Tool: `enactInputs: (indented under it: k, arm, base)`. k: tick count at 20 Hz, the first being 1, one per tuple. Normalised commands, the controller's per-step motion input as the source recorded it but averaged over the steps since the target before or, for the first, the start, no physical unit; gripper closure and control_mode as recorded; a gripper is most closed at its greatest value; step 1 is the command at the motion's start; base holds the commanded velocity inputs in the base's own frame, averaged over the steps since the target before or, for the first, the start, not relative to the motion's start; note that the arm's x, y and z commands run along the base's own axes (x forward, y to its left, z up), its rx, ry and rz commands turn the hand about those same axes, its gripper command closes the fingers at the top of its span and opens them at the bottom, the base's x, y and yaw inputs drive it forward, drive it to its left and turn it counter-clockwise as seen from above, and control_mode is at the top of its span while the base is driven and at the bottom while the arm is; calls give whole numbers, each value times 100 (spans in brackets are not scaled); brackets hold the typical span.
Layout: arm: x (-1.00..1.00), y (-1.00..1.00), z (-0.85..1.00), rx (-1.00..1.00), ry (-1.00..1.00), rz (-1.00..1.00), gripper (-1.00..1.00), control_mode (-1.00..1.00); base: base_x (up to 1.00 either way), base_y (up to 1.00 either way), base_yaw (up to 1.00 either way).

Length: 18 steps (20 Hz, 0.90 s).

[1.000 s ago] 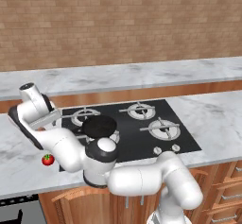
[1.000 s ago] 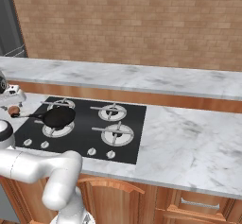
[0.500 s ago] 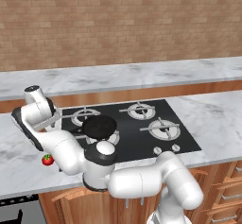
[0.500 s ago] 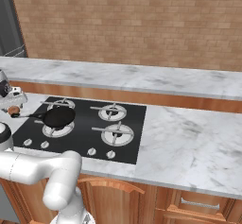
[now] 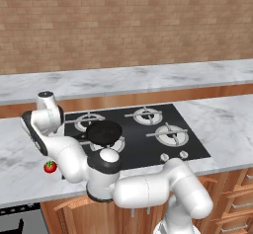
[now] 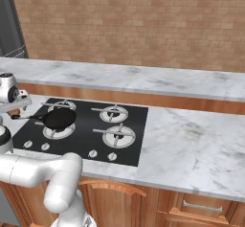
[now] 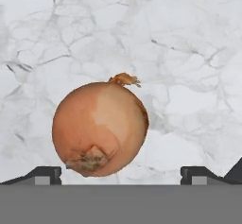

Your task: Place the pan on the front left burner on the stove. Then place the tomato and the onion in the pan and turn on the front left burner.

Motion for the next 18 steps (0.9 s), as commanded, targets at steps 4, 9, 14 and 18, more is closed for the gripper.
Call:
enactInputs:
  k: [4,9,14,18]
  arm:
    - [24,16,-9,11,2,18,-100,-100]
    - [26,27,0,12,8,17,-100,-100]
    - [8,24,-8,4,13,10,-100,-100]
    - [-4,14,-24,0,18,2,-100,-100]
  base:
    - [0,0,0]
    - [0,0,0]
    - [0,0,0]
    - [0,0,0]
